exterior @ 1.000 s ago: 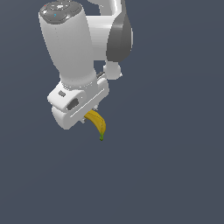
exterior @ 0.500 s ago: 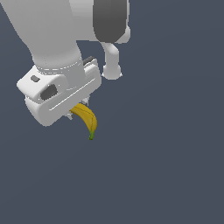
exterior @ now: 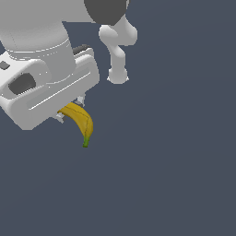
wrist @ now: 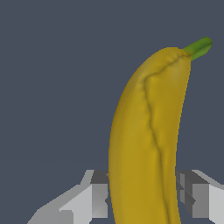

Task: Pick up the object and move it to a goal position.

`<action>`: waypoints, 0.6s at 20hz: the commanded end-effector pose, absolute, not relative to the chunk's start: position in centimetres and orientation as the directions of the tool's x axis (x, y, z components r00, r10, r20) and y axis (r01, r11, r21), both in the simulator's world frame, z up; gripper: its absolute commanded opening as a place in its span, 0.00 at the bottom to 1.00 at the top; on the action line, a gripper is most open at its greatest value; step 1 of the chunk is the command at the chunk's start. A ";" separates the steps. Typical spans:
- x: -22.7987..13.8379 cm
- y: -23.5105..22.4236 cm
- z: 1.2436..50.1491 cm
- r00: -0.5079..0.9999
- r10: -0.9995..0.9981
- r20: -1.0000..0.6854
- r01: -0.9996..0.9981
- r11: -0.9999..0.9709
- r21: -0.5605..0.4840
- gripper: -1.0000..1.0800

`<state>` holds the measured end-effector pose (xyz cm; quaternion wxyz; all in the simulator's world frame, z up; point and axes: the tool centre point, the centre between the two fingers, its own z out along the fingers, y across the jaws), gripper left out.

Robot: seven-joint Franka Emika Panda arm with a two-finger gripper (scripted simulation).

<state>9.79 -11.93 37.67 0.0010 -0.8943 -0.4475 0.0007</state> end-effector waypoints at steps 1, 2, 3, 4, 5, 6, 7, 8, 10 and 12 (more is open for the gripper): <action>10.1 -12.2 38.6 0.600 0.800 0.000 0.800 -0.600 0.000 0.00; 10.3 -12.3 38.8 0.600 0.800 0.000 0.800 -0.600 0.000 0.00; 10.4 -12.4 39.0 0.600 0.800 0.000 0.800 -0.600 0.000 0.00; 10.5 -12.4 39.2 0.600 0.800 0.000 0.800 -0.600 0.000 0.00; 10.6 -12.5 39.4 0.600 0.800 0.000 0.800 -0.600 0.000 0.00; 10.6 -12.6 39.5 0.600 0.800 0.000 0.800 -0.600 0.000 0.00; 10.7 -12.6 39.6 0.600 0.800 0.000 0.800 -0.600 0.000 0.00; 10.8 -12.7 39.8 0.600 0.800 0.000 0.800 -0.600 0.000 0.00; 10.9 -12.7 40.0 0.600 0.800 0.000 0.800 -0.600 0.000 0.00; 10.9 -12.8 40.1 0.600 0.800 0.000 0.800 -0.600 0.000 0.00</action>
